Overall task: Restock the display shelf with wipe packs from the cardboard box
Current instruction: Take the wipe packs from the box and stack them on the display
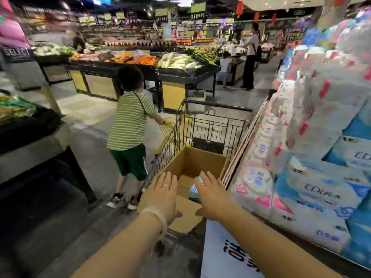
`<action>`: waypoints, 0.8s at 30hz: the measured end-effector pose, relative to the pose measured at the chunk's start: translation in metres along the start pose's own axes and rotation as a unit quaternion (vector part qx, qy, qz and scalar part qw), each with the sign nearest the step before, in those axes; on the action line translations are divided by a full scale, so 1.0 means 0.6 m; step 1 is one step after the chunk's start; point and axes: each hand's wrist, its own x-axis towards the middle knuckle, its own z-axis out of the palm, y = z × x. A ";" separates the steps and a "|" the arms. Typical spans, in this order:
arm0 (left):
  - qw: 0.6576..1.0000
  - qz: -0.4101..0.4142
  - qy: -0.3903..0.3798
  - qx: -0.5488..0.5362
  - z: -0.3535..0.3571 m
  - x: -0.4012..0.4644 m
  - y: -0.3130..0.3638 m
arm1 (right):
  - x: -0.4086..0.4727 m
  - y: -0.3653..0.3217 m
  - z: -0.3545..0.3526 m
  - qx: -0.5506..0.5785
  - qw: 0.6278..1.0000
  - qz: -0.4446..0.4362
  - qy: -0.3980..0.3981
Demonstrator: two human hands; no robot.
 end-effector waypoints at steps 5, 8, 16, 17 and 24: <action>1.000 -0.006 -0.004 -0.016 0.036 0.066 -0.039 | 0.086 -0.012 0.030 0.002 1.000 -0.003 -0.022; 0.999 -0.009 -0.023 -0.030 0.052 0.127 -0.070 | 0.163 -0.013 0.043 0.007 0.999 -0.002 -0.038; 0.996 0.009 -0.085 -0.020 0.064 0.338 -0.136 | 0.373 0.013 0.070 0.066 0.995 0.027 -0.065; 0.996 0.019 -0.088 -0.021 0.065 0.367 -0.139 | 0.392 0.023 0.074 0.070 0.995 0.038 -0.064; 0.984 0.111 -0.140 0.014 0.113 0.540 -0.115 | 0.500 0.103 0.141 0.118 0.977 0.157 -0.084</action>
